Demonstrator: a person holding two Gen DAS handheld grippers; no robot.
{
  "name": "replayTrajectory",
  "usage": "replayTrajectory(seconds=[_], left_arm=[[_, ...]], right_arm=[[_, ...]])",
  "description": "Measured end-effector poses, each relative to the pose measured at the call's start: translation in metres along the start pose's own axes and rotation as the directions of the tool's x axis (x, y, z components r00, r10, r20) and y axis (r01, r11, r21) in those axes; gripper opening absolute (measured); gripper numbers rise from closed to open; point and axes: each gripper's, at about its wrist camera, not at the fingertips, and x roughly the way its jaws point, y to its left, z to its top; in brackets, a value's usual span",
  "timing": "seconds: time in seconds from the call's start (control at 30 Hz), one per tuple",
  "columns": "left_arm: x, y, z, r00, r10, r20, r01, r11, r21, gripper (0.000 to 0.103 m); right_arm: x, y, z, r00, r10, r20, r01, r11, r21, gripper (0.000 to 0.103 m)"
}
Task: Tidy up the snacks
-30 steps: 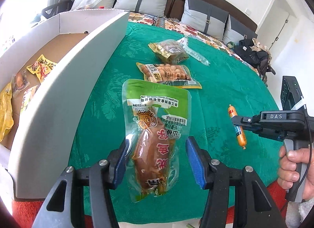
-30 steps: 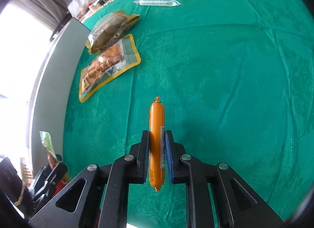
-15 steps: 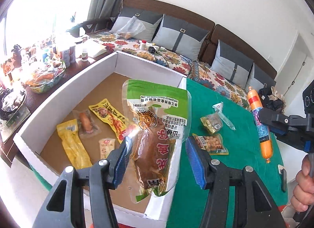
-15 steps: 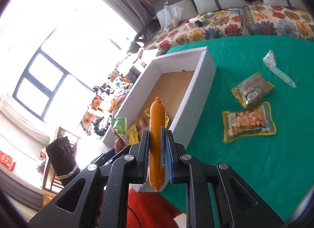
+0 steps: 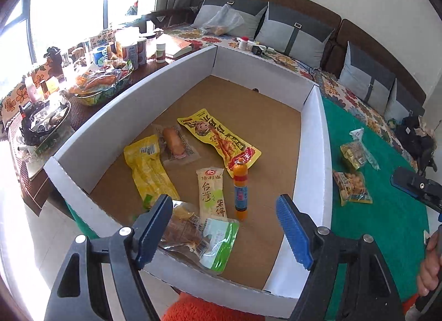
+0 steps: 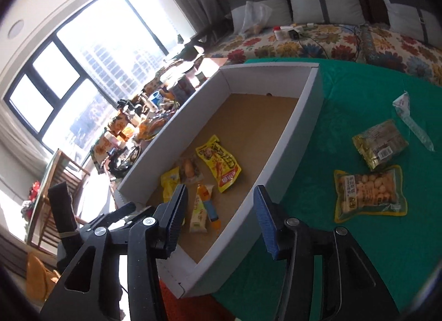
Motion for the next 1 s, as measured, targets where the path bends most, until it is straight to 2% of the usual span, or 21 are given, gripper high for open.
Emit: replayTrajectory(seconds=[0.03,0.07,0.13,0.2,0.27,0.37,0.43,0.57,0.67,0.73,0.77,0.87,0.97,1.0], left_arm=[[-0.001,-0.01,-0.002,1.0,-0.012,0.006,0.012,1.0,0.015,0.077],[-0.004,-0.022,-0.004,1.0,-0.026,0.013,0.026,0.999,0.034,0.077],[-0.011,-0.049,-0.004,0.997,-0.068,0.025,0.066,0.995,0.079,0.08],[-0.018,-0.079,-0.006,0.992,-0.121,0.031,0.116,0.984,0.133,0.082],[-0.024,-0.111,-0.009,0.984,-0.174,0.023,0.167,0.967,0.193,0.085],[-0.023,-0.163,-0.018,0.969,-0.246,-0.015,0.24,0.932,0.273,0.092],[-0.012,-0.196,-0.028,0.96,-0.273,-0.066,0.28,0.908,0.313,0.092],[0.026,-0.256,-0.057,0.939,-0.296,-0.176,0.342,0.866,0.366,0.092],[0.06,-0.292,-0.08,0.926,-0.272,-0.261,0.358,0.848,0.391,0.092],[0.081,-0.309,-0.095,0.927,-0.242,-0.286,0.348,0.839,0.418,0.092],[0.09,-0.315,-0.1,0.931,-0.225,-0.289,0.336,0.837,0.432,0.092],[0.112,-0.334,-0.109,0.94,-0.19,-0.282,0.307,0.833,0.461,0.092],[0.128,-0.347,-0.113,0.949,-0.172,-0.265,0.284,0.831,0.479,0.092],[0.134,-0.351,-0.114,0.951,-0.166,-0.263,0.278,0.831,0.482,0.092]], right_arm=[[-0.002,-0.02,-0.011,0.999,-0.047,-0.002,0.047,0.999,-0.003,0.067],[-0.004,-0.039,-0.024,0.995,-0.1,-0.005,0.099,0.995,-0.011,0.069],[-0.009,-0.081,-0.052,0.972,-0.232,-0.025,0.23,0.972,-0.051,0.069],[-0.018,-0.124,-0.08,0.93,-0.366,-0.042,0.361,0.927,-0.099,0.069],[-0.036,-0.166,-0.106,0.887,-0.46,-0.041,0.454,0.884,-0.108,0.069],[-0.072,-0.217,-0.132,0.836,-0.548,-0.024,0.547,0.836,-0.056,0.069],[-0.092,-0.245,-0.142,0.809,-0.588,-0.015,0.588,0.809,-0.006,0.069],[-0.114,-0.279,-0.154,0.77,-0.637,-0.011,0.636,0.768,0.072,0.069],[-0.123,-0.299,-0.161,0.767,-0.641,-0.02,0.638,0.759,0.129,0.069],[-0.125,-0.308,-0.162,0.769,-0.639,-0.026,0.634,0.757,0.156,0.07],[-0.126,-0.313,-0.163,0.776,-0.631,-0.023,0.625,0.763,0.165,0.074],[-0.127,-0.318,-0.163,0.783,-0.622,-0.012,0.616,0.772,0.156,0.078],[-0.126,-0.316,-0.169,0.777,-0.629,0.027,0.622,0.773,0.123,0.081],[-0.127,-0.316,-0.169,0.782,-0.623,0.029,0.615,0.778,0.128,0.081]])
